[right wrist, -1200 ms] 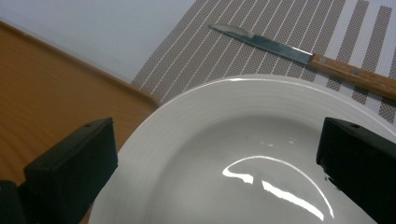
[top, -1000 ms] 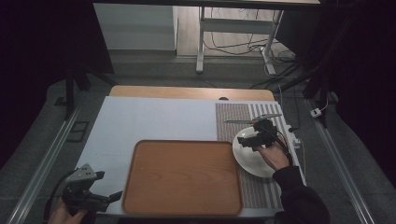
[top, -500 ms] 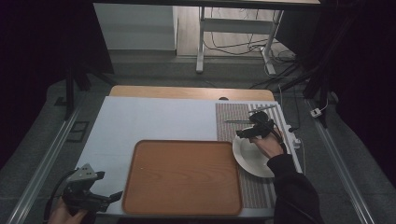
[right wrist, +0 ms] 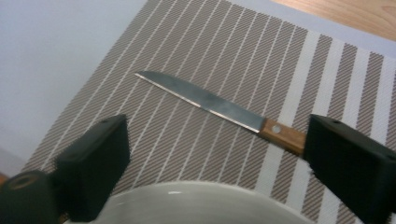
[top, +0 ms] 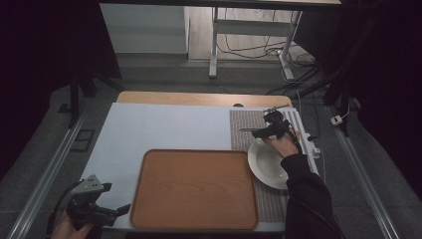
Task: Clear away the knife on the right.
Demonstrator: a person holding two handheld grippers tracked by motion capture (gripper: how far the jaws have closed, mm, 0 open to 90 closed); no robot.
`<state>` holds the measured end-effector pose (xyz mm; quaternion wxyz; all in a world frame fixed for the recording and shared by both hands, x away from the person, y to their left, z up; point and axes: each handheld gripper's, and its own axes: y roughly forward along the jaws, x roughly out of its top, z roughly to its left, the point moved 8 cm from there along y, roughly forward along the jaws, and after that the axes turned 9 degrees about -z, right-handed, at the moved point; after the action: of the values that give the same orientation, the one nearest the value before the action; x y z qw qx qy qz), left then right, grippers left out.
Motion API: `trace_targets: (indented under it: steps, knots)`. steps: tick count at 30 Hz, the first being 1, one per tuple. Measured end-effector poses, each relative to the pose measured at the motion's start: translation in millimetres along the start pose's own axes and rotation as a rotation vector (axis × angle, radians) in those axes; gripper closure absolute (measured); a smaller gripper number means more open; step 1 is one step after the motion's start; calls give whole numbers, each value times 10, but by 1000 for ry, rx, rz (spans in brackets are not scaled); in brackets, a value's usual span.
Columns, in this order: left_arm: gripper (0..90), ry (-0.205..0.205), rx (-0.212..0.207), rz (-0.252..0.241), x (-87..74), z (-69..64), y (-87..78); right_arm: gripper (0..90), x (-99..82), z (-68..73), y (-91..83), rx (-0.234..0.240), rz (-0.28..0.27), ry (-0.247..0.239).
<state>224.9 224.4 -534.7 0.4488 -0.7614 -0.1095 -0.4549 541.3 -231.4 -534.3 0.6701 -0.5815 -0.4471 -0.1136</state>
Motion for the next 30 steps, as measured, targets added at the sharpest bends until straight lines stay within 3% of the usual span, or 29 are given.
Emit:
trace_targets:
  steps: [2, 3, 5, 7, 8, 10, 11, 12, 15, 19, 25, 30]
  knots:
    - [3, -1, 0, 0, 0, 2, -2, 170, 4, -21, 11, -4, 5, -4]
    - [3, -2, -1, -1, 0, 2, -2, 282, 21, -88, 36, -17, 5, -15]
    - [3, -2, -1, 0, 0, 2, -3, 319, 25, -109, 40, -16, 8, -17]
    - [3, -2, -1, 0, -1, 2, -2, 481, 35, -199, 65, -6, 25, -20]
    - [3, -2, 0, 0, 0, 3, -1, 481, 35, -199, 65, -6, 25, -20]
    - [3, -2, -1, 0, -1, 2, -2, 600, 45, -254, 80, 6, 35, -12]
    - [3, -2, -1, 0, 0, 2, -2, 722, 57, -323, 97, 10, 45, -15]
    - [3, -2, 0, 0, 0, 3, -1, 722, 57, -323, 97, 10, 45, -15]
    - [3, -2, -1, 0, 0, 4, -1, 900, 67, -434, 142, 8, 59, -23]
    - [3, -6, 0, 1, -1, 8, -1, 900, -9, -664, 269, -44, 116, 25]
    - [3, -11, -2, -2, -5, 5, -7, 900, -110, -874, 326, -106, 138, 42]
    - [3, -9, 2, -2, -7, 3, -9, 900, -209, -983, 294, -125, 164, 57]
